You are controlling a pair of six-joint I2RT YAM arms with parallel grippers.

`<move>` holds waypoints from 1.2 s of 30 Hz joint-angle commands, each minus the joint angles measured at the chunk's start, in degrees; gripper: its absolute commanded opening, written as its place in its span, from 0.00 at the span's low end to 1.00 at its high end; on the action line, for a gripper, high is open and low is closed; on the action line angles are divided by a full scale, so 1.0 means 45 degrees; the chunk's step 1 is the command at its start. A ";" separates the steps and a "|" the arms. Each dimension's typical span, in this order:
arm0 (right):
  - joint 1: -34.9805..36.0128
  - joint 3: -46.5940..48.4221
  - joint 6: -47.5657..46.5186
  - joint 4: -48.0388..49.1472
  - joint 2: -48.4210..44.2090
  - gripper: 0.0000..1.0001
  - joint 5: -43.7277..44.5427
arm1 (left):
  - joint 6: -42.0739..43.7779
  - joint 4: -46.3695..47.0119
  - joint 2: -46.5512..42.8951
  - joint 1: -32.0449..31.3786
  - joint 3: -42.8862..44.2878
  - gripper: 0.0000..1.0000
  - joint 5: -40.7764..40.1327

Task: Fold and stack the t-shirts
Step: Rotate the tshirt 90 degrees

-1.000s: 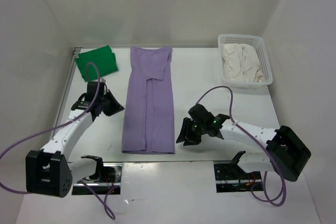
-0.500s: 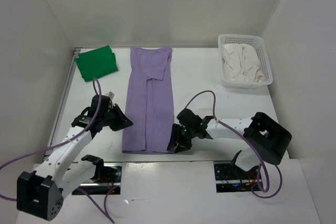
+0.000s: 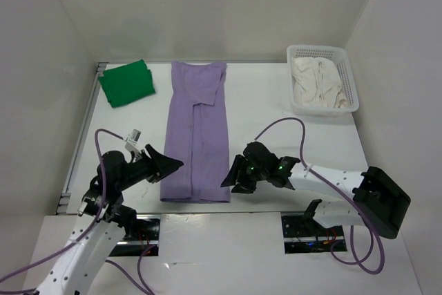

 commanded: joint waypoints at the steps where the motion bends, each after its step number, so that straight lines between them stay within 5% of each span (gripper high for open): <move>1: -0.0070 -0.0240 0.0592 0.0030 0.0040 0.57 0.0528 | 0.0308 0.1562 0.1258 -0.0229 0.0377 0.61 0.0666; 5: -0.0070 0.0169 0.0475 0.0030 0.0470 0.58 0.0411 | 0.0625 0.2301 0.0410 -0.1303 0.0616 0.76 -0.0076; 8: -0.0070 0.0170 0.0475 0.0030 0.0588 0.59 0.0411 | 0.0701 0.3182 -0.0356 -0.1305 0.0166 0.73 -0.0076; 10: -0.0070 0.0170 0.0475 0.0030 0.0258 0.59 0.0566 | 0.1363 0.2507 0.0961 -0.1305 0.0825 0.76 -0.0387; 12: -0.0070 0.0170 0.0359 -0.0261 -0.0229 0.58 0.0683 | 0.3178 0.0209 0.2449 -0.1305 0.2247 0.55 -0.1786; 13: -0.0070 0.0170 0.0357 -0.0263 -0.0425 0.55 0.0800 | 0.3551 -0.1873 0.3578 -0.1305 0.3279 0.32 -0.2646; 14: -0.0070 -0.0004 0.0357 -0.0572 -0.0640 0.50 0.0802 | 0.3554 -0.2261 0.3879 -0.1305 0.3406 0.22 -0.3370; 17: -0.0186 -0.0375 0.0357 -0.0886 -0.1460 0.41 0.0918 | 0.2504 -0.3376 0.4973 -0.1305 0.3233 0.05 -0.3357; 18: -0.0187 -0.0492 0.0357 -0.1216 -0.1675 0.32 0.0919 | 0.1900 -0.3379 0.5286 -0.1305 0.2864 0.04 -0.3357; 20: -0.0322 -0.0494 -0.0031 -0.1628 -0.2145 0.30 0.0919 | 0.1311 -0.3828 0.5543 -0.1013 0.2355 0.08 -0.3240; 21: -0.0323 -0.0494 -0.0169 -0.1881 -0.2146 0.30 0.0919 | 0.0825 -0.4524 0.5543 -0.0876 0.2236 0.29 -0.3549; 24: -0.0480 -0.0142 -0.0657 -0.2021 -0.2283 0.33 0.0589 | 0.0003 -0.5678 0.4900 -0.0875 0.2235 0.41 -0.4874; 25: -0.0480 0.0051 -0.0794 -0.2156 -0.2109 0.35 0.0471 | -0.0735 -0.5896 0.4782 -0.1088 0.2235 0.56 -0.5093; 27: -0.0480 0.0344 -0.1319 -0.2157 -0.1562 0.35 0.0198 | -0.1325 -0.6519 0.4781 -0.1283 0.2235 0.65 -0.5406; 33: -0.0480 0.0639 -0.2063 -0.1845 -0.0974 0.37 0.0019 | -0.3028 -0.7111 0.6341 -0.2320 0.2528 0.71 -0.7282; 36: -0.0480 0.0639 -0.2065 -0.1260 -0.0742 0.41 0.0138 | -0.3203 -0.6779 0.6772 -0.2320 0.2391 0.60 -0.7905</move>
